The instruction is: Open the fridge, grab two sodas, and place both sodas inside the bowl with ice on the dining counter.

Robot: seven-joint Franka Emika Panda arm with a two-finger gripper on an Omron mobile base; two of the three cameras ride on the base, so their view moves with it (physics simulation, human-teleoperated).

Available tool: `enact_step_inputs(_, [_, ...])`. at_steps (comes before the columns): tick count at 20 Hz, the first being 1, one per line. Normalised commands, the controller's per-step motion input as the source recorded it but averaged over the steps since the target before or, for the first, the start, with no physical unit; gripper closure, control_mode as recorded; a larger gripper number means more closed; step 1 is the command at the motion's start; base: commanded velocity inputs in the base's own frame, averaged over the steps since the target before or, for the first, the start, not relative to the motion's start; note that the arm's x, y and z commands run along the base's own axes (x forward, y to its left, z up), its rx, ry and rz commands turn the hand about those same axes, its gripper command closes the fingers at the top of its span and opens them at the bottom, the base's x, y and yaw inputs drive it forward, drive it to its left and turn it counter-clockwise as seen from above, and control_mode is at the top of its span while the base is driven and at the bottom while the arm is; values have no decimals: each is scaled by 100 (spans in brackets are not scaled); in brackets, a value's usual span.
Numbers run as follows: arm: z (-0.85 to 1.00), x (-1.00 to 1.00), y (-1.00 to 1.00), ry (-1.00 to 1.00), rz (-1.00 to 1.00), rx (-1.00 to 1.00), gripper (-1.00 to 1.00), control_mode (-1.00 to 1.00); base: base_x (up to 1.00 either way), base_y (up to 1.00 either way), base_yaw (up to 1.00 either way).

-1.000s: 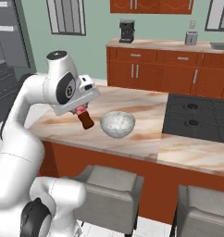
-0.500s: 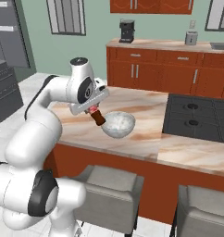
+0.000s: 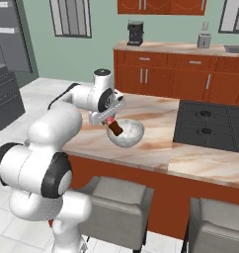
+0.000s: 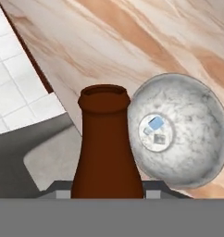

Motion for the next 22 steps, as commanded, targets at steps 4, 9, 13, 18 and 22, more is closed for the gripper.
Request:
enact_step_inputs(4, [-18,45,-8,15,2,0,100,-100,0,0,0])
enact_step_inputs(9, [-20,45,-2,18,3,0,100,-100,0,0,0])
enact_step_inputs(13, [-25,41,-4,15,4,0,100,-100,0,0,0])
enact_step_inputs(18, [-25,37,-16,10,6,0,100,-100,0,0,0])
enact_step_inputs(22, [-20,29,-17,7,5,0,100,-100,0,0,0])
